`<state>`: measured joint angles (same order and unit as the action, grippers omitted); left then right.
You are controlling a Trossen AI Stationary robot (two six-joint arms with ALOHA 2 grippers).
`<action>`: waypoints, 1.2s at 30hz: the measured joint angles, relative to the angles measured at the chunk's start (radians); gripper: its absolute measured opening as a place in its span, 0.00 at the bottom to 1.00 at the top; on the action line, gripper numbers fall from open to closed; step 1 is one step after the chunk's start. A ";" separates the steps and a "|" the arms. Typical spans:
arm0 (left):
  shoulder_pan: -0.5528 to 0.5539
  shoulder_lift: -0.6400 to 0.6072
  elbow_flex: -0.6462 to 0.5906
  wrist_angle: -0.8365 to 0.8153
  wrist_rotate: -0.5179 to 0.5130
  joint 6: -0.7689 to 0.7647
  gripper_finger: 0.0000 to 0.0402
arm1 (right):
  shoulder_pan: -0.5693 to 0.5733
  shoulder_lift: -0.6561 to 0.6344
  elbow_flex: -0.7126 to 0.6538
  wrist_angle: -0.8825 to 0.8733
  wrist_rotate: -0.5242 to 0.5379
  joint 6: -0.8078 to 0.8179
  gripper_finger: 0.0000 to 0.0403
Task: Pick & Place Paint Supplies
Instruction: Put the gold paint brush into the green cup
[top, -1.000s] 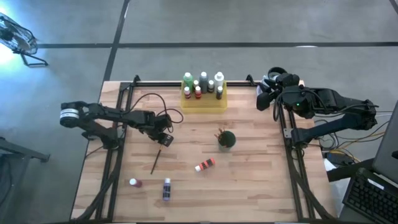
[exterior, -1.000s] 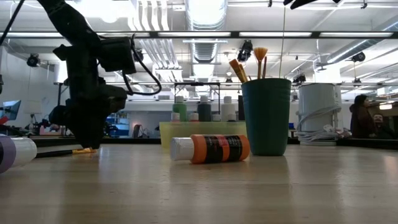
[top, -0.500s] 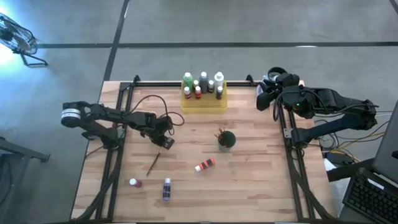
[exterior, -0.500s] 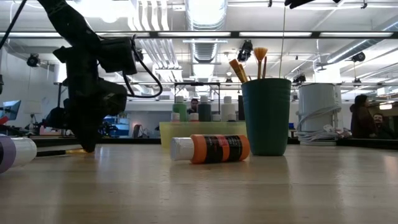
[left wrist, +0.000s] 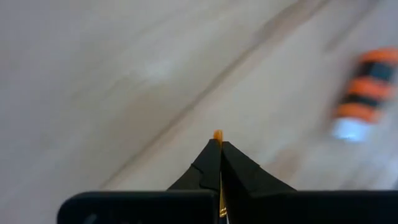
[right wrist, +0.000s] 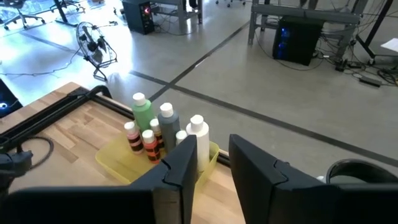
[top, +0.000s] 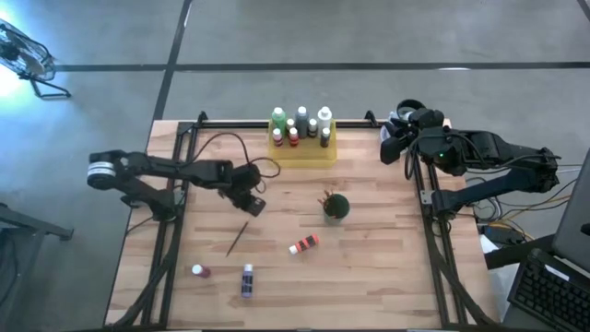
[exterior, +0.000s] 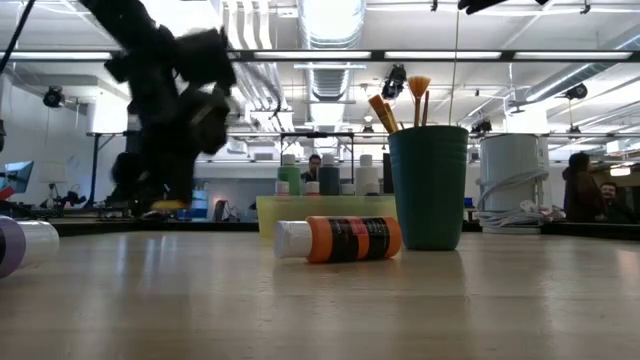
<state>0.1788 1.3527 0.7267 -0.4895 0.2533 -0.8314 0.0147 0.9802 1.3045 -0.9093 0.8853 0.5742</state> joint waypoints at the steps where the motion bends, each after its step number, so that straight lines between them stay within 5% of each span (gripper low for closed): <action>1: 0.000 -0.008 0.024 0.000 -0.001 0.007 0.00 | 0.000 0.000 0.000 0.001 -0.001 0.002 0.24; 7: 0.003 -0.033 0.216 0.007 -0.045 0.093 0.00 | 0.000 0.008 0.000 0.106 -0.099 -0.013 0.28; 22: 0.023 -0.035 0.687 0.258 -0.187 0.419 0.00 | 0.000 0.181 0.000 0.577 -0.613 -0.278 0.37; 36: 0.022 -0.035 0.789 0.314 -0.103 0.548 0.00 | -0.002 0.299 0.000 0.826 -0.729 -0.306 0.45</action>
<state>0.2012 1.3174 1.5162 -0.1751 0.1502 -0.2837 0.0127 1.2796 1.3041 -0.0833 0.1558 0.2681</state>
